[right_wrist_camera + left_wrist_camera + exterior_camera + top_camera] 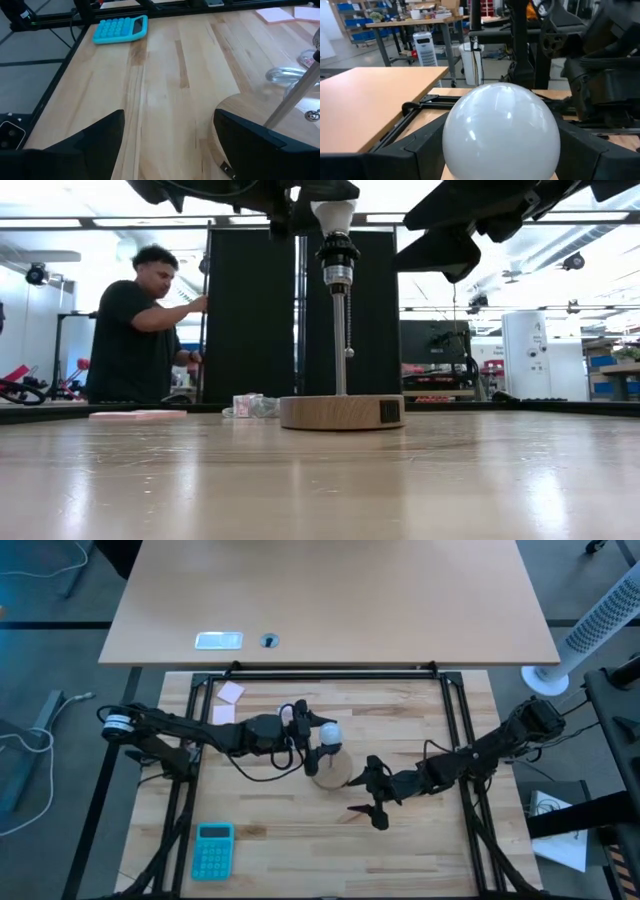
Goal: Screw lightbulb
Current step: Insert the lightbulb into the lamp
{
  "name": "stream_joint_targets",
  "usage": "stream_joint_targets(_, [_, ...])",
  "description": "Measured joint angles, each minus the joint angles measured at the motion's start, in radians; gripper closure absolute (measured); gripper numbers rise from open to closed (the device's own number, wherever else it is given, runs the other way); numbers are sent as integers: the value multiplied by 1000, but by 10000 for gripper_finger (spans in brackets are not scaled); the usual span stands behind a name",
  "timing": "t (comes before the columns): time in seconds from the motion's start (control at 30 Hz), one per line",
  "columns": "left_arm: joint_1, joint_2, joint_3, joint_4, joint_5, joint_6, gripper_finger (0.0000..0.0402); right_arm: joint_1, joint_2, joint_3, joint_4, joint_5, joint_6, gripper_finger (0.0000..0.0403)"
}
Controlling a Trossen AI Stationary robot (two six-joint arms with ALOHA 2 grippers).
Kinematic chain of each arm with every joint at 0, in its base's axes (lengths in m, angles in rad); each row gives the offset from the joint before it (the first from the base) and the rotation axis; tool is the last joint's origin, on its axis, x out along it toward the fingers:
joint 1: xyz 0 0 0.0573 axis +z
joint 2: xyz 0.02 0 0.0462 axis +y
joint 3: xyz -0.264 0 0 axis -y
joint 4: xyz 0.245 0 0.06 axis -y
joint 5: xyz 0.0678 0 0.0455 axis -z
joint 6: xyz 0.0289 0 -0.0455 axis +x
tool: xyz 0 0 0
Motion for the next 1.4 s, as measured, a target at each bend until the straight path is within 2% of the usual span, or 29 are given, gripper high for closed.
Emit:
stream_joint_targets(0.4, [15, -16, -28, 16, 65, -32, 123, -12, -2, 0, 31, 1, -34, 96])
stream_joint_targets(0.73, [55, -16, -28, 4, 200, -24, 123, -11, -119, 50, -14, 1, -133, 92])
stream_joint_targets(1.4, [67, -14, -10, -17, 210, 0, 123, -14, -126, 50, -19, 18, -146, 102])
